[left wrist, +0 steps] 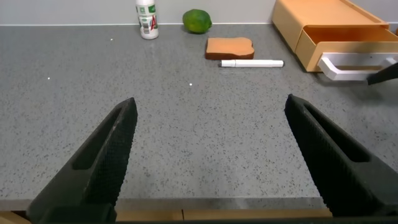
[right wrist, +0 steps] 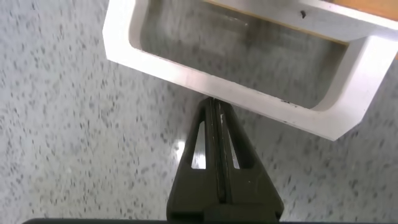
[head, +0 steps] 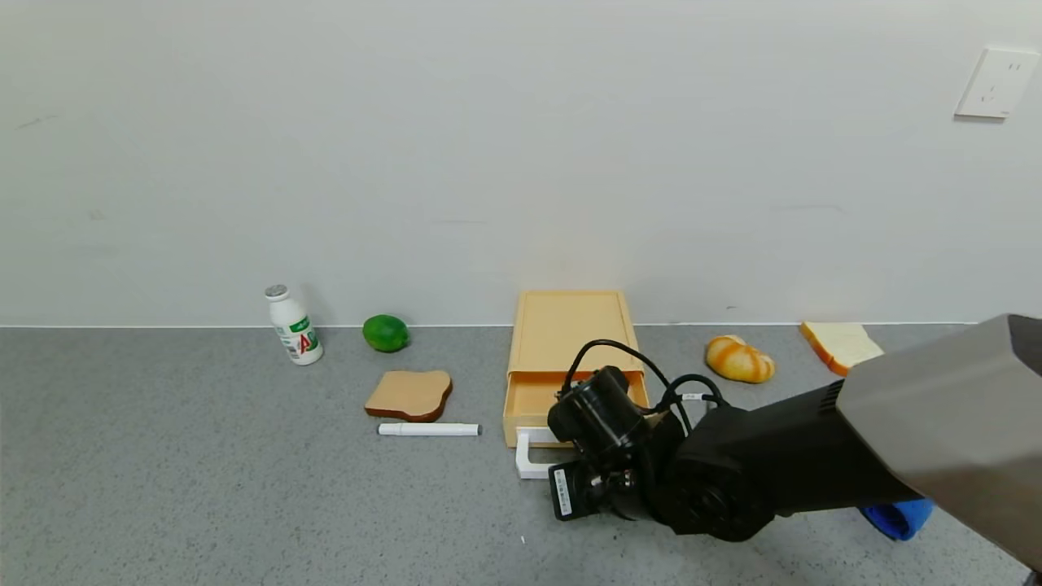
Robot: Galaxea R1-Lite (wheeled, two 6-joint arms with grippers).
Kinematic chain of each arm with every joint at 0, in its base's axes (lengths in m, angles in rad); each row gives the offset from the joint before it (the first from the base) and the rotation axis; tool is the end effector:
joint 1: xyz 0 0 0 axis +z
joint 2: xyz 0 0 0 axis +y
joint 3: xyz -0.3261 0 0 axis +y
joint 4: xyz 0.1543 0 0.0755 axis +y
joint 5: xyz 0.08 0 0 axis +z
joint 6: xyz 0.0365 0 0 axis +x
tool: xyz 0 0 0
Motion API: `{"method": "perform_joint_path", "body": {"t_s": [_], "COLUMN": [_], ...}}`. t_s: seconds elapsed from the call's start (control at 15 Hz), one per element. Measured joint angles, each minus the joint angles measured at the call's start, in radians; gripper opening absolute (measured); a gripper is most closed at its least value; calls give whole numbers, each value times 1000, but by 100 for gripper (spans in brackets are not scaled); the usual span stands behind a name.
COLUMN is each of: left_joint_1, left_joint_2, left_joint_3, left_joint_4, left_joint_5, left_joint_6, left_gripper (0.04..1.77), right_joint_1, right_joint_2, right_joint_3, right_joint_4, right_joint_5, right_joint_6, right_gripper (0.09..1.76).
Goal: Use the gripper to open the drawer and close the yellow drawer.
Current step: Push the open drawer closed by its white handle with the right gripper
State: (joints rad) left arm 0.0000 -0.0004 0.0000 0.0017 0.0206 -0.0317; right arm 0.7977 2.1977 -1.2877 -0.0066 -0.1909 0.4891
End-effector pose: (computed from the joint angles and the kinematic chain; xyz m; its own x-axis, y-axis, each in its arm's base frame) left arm -0.0553 0.0008 0.0753 0.9998 0.0206 -0.0013 -0.0206 0.9993 -0.0317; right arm 0.2964 0.2939 0.0976 0.5602 0.3025 -0.7712 -0.2902 0.9436 0.1592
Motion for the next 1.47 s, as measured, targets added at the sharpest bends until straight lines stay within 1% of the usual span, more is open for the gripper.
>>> {"method": "perform_joint_path", "body": {"t_s": [0.4, 0.67, 1.07, 1.47], "left_joint_1": [0, 0, 0, 0], "left_joint_2": [0, 0, 0, 0], "left_joint_3": [0, 0, 0, 0], "left_joint_4": [0, 0, 0, 0], "left_joint_5": [0, 0, 0, 0], "left_joint_6": [0, 0, 0, 0], "left_gripper": [172, 172, 172, 172], "right_joint_1": [-54, -84, -107, -117], "right_joint_2": [60, 88, 109, 121], "right_joint_3": [-116, -161, -206, -217], "right_joint_4": [5, 7, 7, 1], "right_joint_5": [6, 9, 10, 12], "right_joint_6": [-47, -71, -86, -95], "right_gripper": [12, 12, 12, 12]}}
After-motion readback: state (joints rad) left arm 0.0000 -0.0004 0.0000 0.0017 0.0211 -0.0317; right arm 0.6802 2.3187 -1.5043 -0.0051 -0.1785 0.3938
